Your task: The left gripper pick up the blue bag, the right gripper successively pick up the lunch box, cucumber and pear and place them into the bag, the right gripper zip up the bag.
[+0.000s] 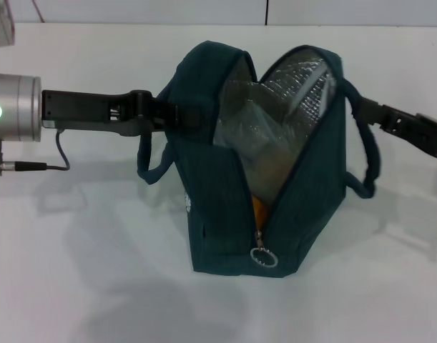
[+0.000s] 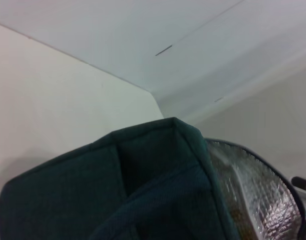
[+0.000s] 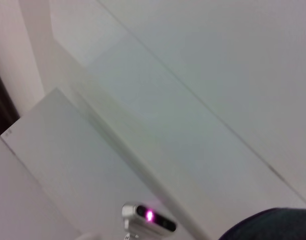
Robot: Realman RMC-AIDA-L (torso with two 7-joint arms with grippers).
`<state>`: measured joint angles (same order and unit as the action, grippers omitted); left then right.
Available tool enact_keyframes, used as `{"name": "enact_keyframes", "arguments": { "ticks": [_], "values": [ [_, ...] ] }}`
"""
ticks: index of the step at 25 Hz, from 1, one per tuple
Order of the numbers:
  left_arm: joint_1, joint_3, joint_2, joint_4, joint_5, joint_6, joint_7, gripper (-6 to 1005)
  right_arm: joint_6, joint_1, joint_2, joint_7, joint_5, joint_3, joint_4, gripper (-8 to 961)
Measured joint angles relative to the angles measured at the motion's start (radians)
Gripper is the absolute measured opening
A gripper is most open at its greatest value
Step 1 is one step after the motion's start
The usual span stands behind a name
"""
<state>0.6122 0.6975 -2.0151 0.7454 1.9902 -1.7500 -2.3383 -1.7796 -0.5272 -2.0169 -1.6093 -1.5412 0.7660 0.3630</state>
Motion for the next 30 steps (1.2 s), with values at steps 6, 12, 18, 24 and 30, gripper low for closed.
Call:
{"name": "enact_keyframes", "arguments": {
  "ticks": [6, 12, 18, 24, 30],
  "values": [
    [0.002, 0.001, -0.003, 0.0, 0.004, -0.002, 0.002, 78, -0.022, 0.039, 0.001, 0.052, 0.046, -0.002, 0.002, 297],
    [0.0, 0.0, -0.006, -0.001, 0.002, -0.001, 0.002, 78, -0.063, 0.08, 0.006, 0.112, 0.051, 0.0, 0.01, 510],
    [0.016, 0.0, -0.004, -0.053, -0.006, -0.005, 0.011, 79, -0.147, 0.124, 0.012, 0.218, 0.044, 0.011, 0.011, 771],
    [0.019, -0.003, -0.007, -0.061, -0.007, -0.004, 0.02, 79, -0.214, 0.162, 0.011, 0.414, -0.038, 0.11, 0.006, 819],
    [0.015, -0.001, -0.007, -0.061, -0.007, -0.004, 0.021, 79, -0.188, 0.186, 0.007, 0.67, -0.062, 0.235, -0.104, 812]
  ]
}}
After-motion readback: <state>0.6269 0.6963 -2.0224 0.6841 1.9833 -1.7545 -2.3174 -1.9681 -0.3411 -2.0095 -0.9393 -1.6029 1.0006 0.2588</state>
